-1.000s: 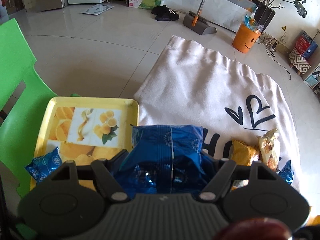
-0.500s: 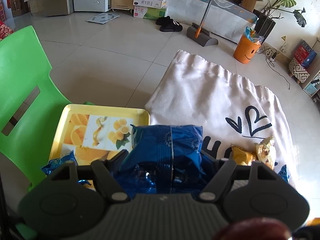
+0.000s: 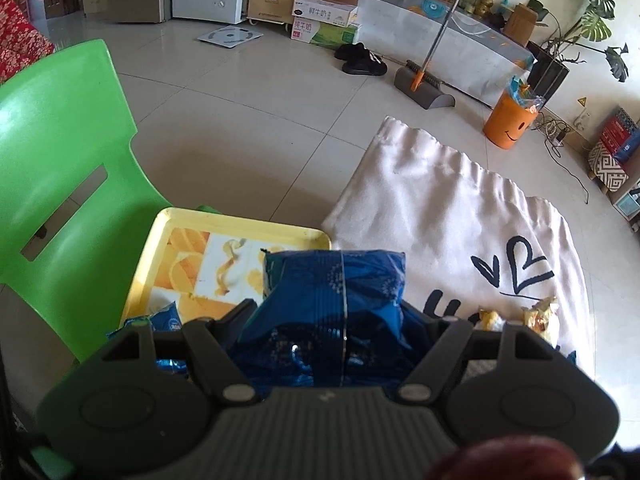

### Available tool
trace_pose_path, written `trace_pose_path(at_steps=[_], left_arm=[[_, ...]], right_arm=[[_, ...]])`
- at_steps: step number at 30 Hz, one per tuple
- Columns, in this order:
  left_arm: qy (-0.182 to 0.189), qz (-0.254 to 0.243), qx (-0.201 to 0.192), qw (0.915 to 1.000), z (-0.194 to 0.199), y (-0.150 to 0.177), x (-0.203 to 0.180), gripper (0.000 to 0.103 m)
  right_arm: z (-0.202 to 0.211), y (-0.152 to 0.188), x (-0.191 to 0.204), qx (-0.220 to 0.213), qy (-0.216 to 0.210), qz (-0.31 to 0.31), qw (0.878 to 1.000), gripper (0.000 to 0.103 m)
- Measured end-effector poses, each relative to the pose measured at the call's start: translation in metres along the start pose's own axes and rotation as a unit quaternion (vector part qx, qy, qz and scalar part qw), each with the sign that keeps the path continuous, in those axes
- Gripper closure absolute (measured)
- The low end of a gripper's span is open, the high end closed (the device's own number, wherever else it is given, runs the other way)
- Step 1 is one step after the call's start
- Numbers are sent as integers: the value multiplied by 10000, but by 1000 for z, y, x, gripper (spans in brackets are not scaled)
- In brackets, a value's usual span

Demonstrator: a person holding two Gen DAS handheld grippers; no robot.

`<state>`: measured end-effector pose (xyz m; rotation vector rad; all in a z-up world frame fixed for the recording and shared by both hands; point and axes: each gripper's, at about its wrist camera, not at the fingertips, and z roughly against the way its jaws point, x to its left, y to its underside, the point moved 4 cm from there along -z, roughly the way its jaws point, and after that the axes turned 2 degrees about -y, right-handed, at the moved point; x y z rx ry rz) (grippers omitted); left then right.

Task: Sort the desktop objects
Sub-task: 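Open the left gripper over the tray while the right drops the glove into the tray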

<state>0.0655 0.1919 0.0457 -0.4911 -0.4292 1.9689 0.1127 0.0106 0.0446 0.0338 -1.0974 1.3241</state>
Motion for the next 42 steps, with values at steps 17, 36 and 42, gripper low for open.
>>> trace_pose_path(at_steps=[17,36,42], left_arm=[[-570,670,461,9951,-63,-6,67,30],[-692,889,305,9932,-68,-17,70,1],[-486,706,223,9961,-59,-14,50,1]], right_arm=[[-90,99,-8,1798,341,-147,9830,58],[-95,118,-1,2234,214,218,9742,36],[-81,98,-18,2017,575,-87,9777,36]])
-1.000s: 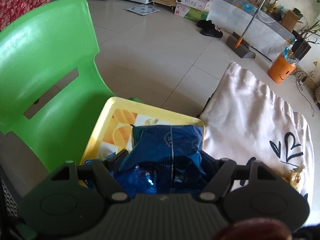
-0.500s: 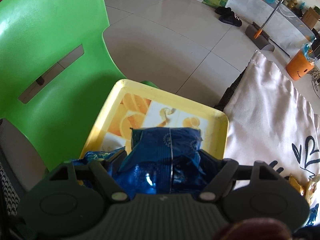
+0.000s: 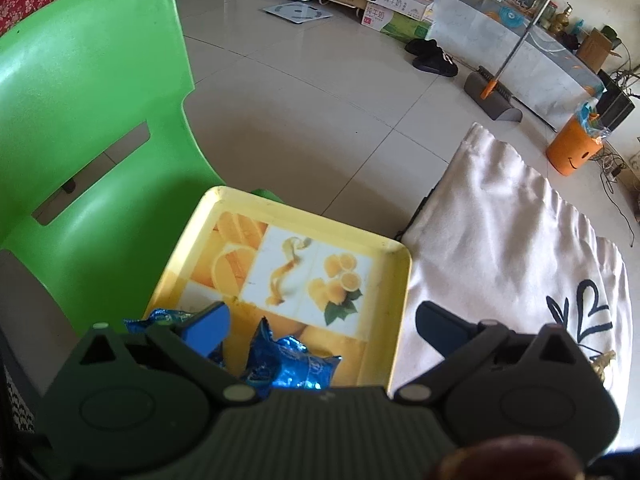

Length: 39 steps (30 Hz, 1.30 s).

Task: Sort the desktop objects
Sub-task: 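Open the left gripper over the tray while the right drops the glove into the tray, then move both grippers back over the pile on the cloth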

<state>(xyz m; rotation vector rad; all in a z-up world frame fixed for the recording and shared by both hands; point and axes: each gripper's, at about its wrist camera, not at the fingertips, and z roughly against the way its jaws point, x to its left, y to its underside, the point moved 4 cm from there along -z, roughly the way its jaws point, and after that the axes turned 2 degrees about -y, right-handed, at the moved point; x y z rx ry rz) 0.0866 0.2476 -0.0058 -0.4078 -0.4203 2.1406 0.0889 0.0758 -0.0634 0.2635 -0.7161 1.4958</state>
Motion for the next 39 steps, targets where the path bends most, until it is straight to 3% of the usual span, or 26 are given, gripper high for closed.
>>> trace_pose_path(at_steps=[15,23,31,39], left_arm=[[187,-524,12,9984,7,27,-39,1],[342,-1033,33,9941,11,49,-71,1],[503,-1384,133,9890,14,66,-97,1],[523,-1396,159,9887,15,70,-102,1]], right_arm=[[43,-20,-43,-369,479,-193,9980,35],[57,-28,-73,-611,479,-347,9964,35],[68,-27,-88,-846,657,-210,9940,35],[75,-35,-97,-1226,912,185,9881,35]])
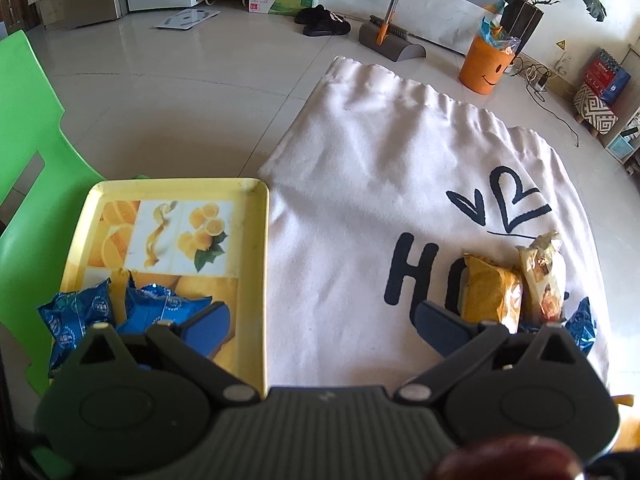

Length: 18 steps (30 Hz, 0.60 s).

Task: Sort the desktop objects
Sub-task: 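Move both grippers back over the pile on the cloth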

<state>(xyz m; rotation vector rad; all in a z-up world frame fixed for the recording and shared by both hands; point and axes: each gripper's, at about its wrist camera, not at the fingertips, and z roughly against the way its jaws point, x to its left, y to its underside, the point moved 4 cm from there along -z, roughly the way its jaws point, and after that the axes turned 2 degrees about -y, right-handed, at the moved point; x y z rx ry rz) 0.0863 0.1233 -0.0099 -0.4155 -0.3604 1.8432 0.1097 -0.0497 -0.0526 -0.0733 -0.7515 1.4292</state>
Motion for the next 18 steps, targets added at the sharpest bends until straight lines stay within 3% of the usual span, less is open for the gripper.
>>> trace_pose_path(at_steps=[11,18], left_arm=[[74,-61,93,9999,-3,3,-8,1],[73,-55,129,9999,-5,3,-9,1]], right_arm=[[-21,2,-7,-154,59,221,9996,35],[-24,11,-5,314,-224,37,9992,34]])
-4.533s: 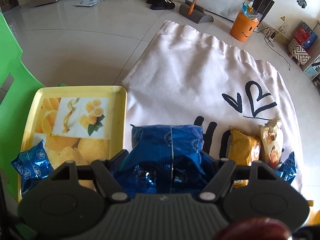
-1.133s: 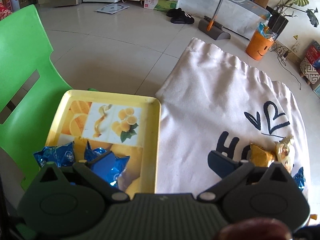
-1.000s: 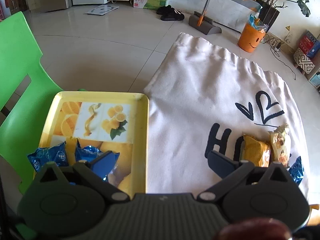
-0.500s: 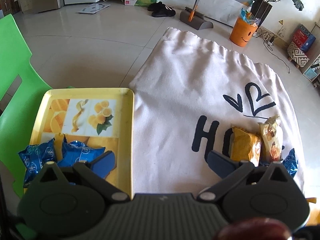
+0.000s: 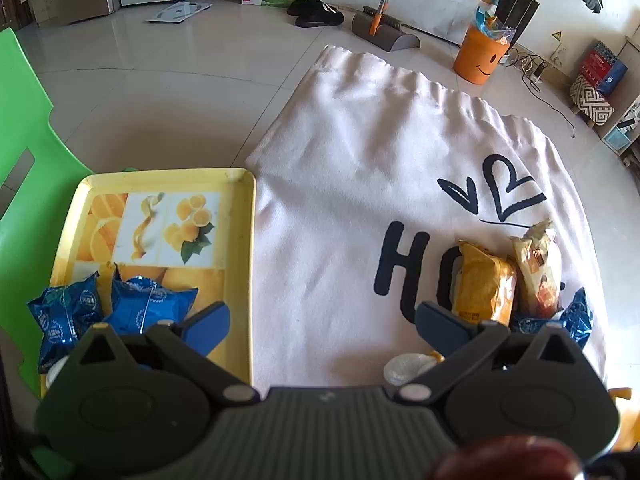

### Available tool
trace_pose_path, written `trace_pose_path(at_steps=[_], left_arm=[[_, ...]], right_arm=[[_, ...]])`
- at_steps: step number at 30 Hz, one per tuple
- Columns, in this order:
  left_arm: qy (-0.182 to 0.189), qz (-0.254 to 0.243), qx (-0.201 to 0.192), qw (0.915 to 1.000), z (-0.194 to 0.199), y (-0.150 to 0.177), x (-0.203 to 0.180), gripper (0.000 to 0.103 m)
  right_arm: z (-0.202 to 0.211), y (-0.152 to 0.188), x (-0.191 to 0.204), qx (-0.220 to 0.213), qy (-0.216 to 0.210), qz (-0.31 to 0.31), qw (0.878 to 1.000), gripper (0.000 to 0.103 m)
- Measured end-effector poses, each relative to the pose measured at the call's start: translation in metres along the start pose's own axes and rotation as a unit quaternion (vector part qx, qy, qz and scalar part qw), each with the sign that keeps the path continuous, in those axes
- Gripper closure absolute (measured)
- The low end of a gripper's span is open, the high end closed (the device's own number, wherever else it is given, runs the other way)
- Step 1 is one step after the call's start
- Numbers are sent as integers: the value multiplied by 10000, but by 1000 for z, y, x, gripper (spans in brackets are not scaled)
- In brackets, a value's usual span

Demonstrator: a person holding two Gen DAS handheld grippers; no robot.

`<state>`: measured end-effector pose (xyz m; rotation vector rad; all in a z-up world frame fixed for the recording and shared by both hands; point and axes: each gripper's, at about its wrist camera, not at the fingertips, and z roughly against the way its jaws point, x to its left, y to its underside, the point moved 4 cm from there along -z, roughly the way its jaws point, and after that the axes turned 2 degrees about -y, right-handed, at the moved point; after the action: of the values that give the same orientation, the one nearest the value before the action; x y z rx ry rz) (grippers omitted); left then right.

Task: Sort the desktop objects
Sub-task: 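Move both grippers back over the pile on the cloth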

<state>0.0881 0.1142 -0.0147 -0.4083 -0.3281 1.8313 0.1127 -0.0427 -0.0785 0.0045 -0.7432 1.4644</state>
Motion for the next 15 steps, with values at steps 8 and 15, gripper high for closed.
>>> trace_pose_path(at_steps=[8,15], left_arm=[[62,20,5,10000,2,1,-4,1],[58,-57,102,9999,-3,4,-10,1]], right_arm=[[10,11,-1,317,-231,-45,9992,34],[-5,7,-20,230,244,-362,9988,34]])
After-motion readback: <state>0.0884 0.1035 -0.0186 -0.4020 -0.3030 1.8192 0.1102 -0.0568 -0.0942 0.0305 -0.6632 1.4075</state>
